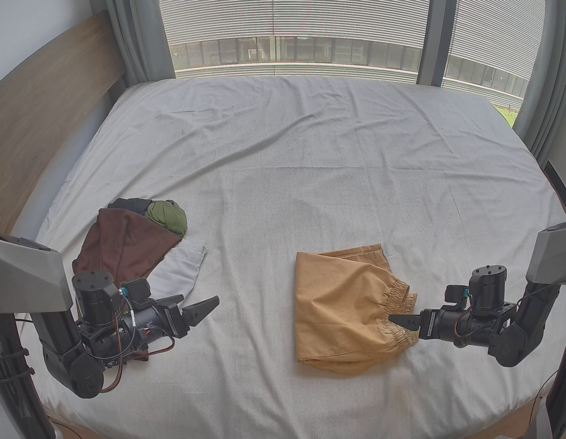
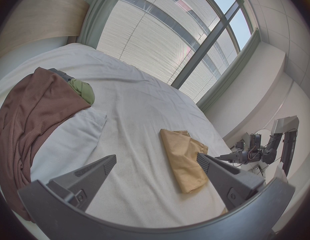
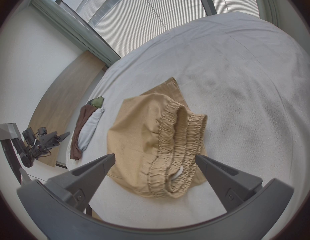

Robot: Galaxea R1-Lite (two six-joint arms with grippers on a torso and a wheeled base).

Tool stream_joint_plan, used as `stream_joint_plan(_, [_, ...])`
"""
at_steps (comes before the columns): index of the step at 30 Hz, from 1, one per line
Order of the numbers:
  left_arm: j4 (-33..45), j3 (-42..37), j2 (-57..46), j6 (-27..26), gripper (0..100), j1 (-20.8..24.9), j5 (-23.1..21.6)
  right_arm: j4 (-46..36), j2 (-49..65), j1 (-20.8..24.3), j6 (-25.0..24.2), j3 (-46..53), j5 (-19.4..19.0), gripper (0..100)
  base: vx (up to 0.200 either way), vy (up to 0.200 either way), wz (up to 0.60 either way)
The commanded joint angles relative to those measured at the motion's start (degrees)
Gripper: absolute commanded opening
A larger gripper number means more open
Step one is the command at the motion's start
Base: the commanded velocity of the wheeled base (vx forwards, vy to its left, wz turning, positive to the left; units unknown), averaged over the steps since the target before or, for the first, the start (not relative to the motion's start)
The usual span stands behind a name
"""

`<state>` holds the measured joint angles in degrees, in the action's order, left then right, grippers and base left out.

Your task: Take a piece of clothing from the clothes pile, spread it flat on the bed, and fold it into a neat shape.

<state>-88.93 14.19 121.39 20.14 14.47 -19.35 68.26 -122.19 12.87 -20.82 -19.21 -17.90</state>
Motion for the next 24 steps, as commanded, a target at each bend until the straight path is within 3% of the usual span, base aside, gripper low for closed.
stream_joint_plan(1, [-0.01,-0.13,1.13,-0.10,100,0.38,0.01,0.48,-3.85,-1.62,0.87,-0.04,-0.03,100,0.000,0.000,0.00])
stream_joint_plan(24, [-0.10,-0.57,2.18,0.16,100,2.05,0.01,3.02,-12.90,-2.15,0.34,-4.69,-0.74,100,0.000,0.000,0.00])
